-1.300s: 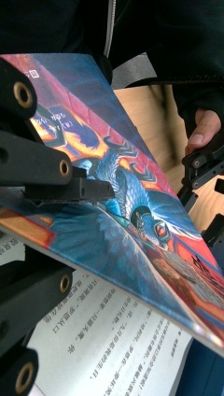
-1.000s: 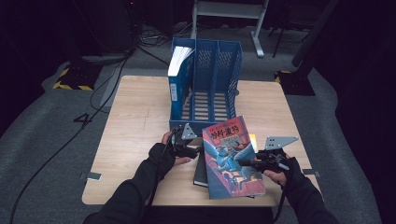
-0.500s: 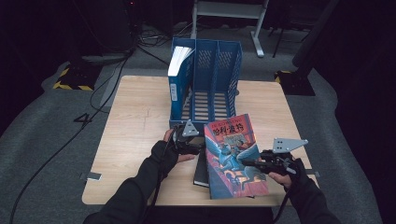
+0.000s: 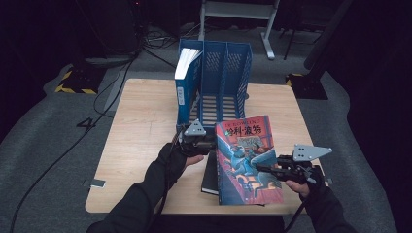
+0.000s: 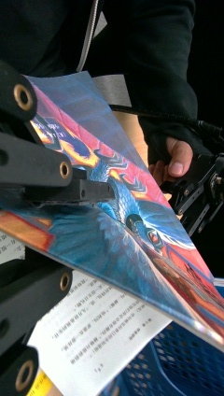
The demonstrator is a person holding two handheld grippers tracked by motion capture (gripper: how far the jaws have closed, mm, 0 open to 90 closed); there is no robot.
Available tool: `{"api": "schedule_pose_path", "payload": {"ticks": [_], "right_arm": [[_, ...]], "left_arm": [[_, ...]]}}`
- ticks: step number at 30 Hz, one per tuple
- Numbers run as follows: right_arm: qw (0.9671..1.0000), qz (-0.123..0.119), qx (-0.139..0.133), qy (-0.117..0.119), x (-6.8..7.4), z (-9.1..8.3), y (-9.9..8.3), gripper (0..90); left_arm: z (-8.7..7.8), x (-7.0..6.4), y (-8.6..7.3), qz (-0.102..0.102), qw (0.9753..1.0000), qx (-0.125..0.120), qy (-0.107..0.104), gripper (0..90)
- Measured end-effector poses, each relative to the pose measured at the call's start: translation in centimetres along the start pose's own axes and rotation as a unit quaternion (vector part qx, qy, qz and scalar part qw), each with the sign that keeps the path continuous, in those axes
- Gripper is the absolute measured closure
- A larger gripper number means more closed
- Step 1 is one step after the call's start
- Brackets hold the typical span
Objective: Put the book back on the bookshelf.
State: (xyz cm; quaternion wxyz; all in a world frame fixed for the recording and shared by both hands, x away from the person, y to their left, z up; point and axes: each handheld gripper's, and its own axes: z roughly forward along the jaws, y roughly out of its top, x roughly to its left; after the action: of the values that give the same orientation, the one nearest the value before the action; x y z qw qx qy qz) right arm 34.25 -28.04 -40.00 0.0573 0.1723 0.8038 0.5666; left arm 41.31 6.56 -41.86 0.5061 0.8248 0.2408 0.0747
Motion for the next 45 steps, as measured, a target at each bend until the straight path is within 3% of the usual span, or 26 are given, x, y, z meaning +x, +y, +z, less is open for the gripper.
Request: {"api": "schedule_pose_path", "payload": {"ticks": [5, 10, 13, 17, 21, 28, 31, 38, 41, 45], "right_arm": [[0.9998, -0.009, -0.019, 0.000, 0.2, -0.4, 0.1, 76.8], [0.9996, -0.021, -0.019, -0.001, 0.6, -0.2, 0.0, 76.9], [0.9995, -0.028, -0.013, -0.008, 1.0, 0.1, 0.0, 76.9], [0.9990, -0.040, -0.017, -0.002, 1.2, -0.1, 0.0, 76.5], [0.9985, -0.055, -0.006, -0.003, 1.4, 0.1, 0.1, 74.5], [0.9983, -0.054, 0.008, -0.021, 1.1, 0.7, 0.3, 74.6], [0.9981, -0.052, 0.005, -0.031, 0.9, 0.9, 0.5, 76.4], [0.9959, -0.061, -0.010, -0.065, 0.9, 0.5, 1.0, 82.5], [0.9947, -0.062, -0.020, -0.079, 0.9, 0.3, 1.2, 84.1], [0.9943, -0.066, -0.025, -0.080, 1.0, 0.2, 1.2, 84.4]], "left_arm": [[0.3, 0.1, 0.9, -0.001, 1.0000, -0.002, -0.002, 67.0], [1.0, 0.9, 0.7, -0.027, 0.9995, 0.004, -0.014, 65.0], [1.0, 1.0, 0.6, -0.029, 0.9994, 0.003, -0.017, 66.1], [0.7, 1.0, 0.8, -0.030, 0.9989, -0.004, -0.035, 71.6], [0.1, 0.7, 1.5, -0.020, 0.9987, -0.015, -0.044, 79.8], [-0.2, 0.3, 3.1, -0.001, 0.9987, -0.021, -0.047, 84.4], [-0.5, -0.4, 4.5, 0.017, 0.9979, -0.027, -0.055, 87.2], [-1.2, -1.4, 6.8, 0.045, 0.9967, -0.042, -0.053, 89.3], [-1.8, -1.9, 7.3, 0.056, 0.9957, -0.051, -0.053, 89.2], [-2.4, -2.3, 7.2, 0.064, 0.9951, -0.057, -0.048, 88.0]]}}
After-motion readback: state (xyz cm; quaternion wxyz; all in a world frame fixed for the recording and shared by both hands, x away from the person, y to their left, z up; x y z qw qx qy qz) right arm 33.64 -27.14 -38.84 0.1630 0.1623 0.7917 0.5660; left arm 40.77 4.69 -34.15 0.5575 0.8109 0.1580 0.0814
